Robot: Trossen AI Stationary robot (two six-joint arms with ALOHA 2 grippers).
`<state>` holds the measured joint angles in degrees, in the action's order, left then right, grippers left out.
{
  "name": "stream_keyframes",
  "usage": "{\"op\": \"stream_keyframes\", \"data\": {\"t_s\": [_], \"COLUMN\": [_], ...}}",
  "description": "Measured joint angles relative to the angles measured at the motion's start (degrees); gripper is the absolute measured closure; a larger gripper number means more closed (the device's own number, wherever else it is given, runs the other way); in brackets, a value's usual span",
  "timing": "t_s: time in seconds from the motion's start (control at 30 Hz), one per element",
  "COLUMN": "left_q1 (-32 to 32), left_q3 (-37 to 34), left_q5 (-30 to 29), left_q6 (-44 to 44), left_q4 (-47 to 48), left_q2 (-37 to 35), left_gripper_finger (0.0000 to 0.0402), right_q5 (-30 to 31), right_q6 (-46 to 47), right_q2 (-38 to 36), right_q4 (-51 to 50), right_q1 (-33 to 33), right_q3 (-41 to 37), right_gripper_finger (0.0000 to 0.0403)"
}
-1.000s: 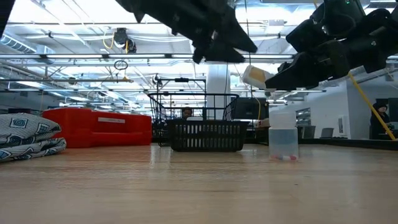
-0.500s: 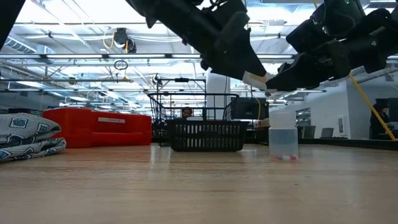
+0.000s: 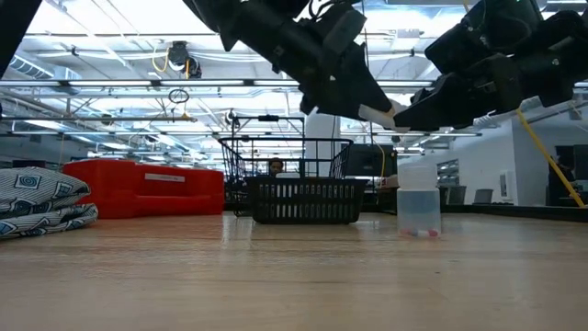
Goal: Pick & place medical supplies in basket/bin
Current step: Put the top white pill bottle into the bottom black bin
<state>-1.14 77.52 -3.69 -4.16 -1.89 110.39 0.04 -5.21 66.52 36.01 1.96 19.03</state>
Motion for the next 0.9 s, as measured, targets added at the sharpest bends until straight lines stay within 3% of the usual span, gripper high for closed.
{"op": "stream_keyframes", "data": {"t_s": [0.2,0.5,0.67,0.9], "left_q1": [-0.1,1.6,3.9,6.0], "left_q3": [-0.1,-3.1,-13.1,-26.5], "left_q5": [0.3,0.1,2.8,11.5], "left_q6": [-0.2,-2.4,-3.8,-9.0], "left_q4": [-1.5,-8.5,-25.8,-60.3], "left_q2": [0.0,-2.0,-4.7,-5.5], "left_gripper_finger": [0.0251,0.0256,0.0256,0.0256], "right_q5": [0.2,0.1,2.9,7.7], "right_q6": [0.0,2.8,4.6,6.8], "right_q2": [0.0,-2.1,-6.4,-9.0], "right_q4": [0.0,-3.7,-8.5,-8.3], "right_q1": [0.0,0.0,0.0,0.0], "right_q3": [0.0,0.0,0.0,0.0], "right_gripper_finger": [0.0275,0.0136,0.0114,0.013]}}
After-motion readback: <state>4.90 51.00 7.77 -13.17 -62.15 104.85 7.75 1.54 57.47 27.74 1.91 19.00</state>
